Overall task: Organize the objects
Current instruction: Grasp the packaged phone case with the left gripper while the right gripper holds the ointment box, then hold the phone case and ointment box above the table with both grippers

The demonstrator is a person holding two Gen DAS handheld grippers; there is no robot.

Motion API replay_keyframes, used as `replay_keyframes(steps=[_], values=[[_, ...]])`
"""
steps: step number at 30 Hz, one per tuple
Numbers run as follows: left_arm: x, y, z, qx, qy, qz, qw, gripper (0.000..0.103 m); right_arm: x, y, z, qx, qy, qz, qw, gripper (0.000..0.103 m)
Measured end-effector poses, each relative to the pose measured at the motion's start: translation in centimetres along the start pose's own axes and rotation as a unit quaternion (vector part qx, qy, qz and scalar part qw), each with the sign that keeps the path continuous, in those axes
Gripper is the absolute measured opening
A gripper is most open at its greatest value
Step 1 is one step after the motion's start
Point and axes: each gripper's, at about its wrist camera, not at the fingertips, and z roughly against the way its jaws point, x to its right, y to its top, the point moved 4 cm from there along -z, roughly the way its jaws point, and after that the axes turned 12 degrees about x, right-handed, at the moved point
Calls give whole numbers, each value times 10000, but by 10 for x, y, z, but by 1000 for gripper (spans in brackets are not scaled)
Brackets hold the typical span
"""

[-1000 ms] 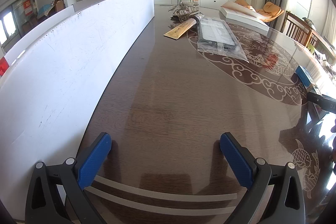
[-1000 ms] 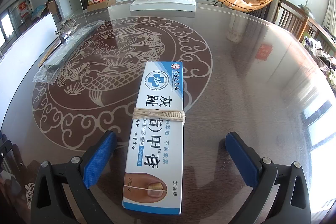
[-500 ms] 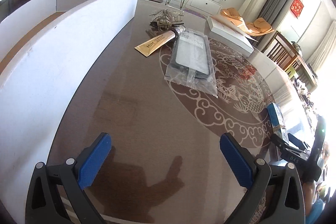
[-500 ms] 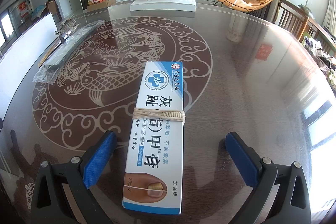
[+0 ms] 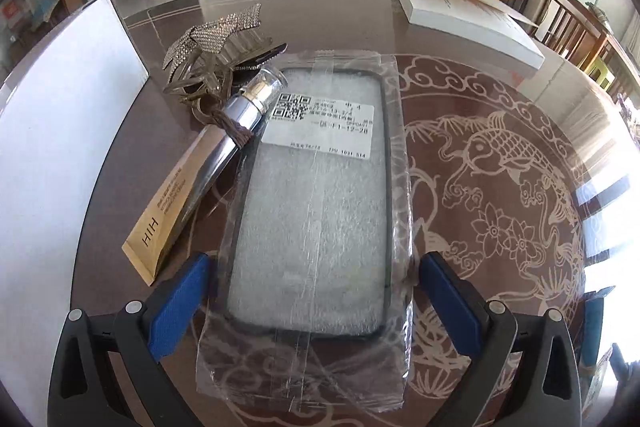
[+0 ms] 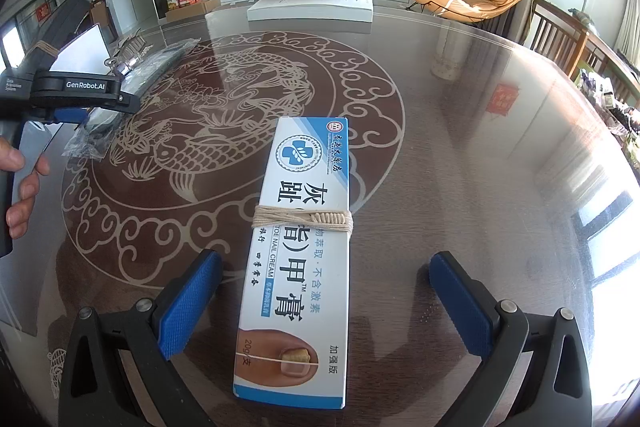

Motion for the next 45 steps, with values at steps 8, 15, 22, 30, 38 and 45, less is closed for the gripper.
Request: replay_keyframes(steps=[8, 15, 22, 30, 38, 45], values=[[1, 3, 7, 293, 217, 40, 9993, 78, 0, 0, 0, -1, -2, -1, 10000, 103], [-15, -94, 85, 448, -190, -244, 9985, 77, 0, 0, 0, -2, -4, -1, 10000, 103], [-29, -169, 141, 635, -333, -383, 9967, 78, 0, 0, 0, -2, -5, -2, 10000, 103], [-33, -176, 138, 776, -278, -315, 9961, 103, 0, 0, -1, -3, -13, 0, 10000, 103], [-33, -175, 137, 774, -302, -347, 9959, 103, 0, 0, 0, -4, -15, -1, 10000, 103], [-32, -175, 137, 781, -304, -348, 9959, 103, 1, 0, 0, -3, -16, -1, 10000, 103]])
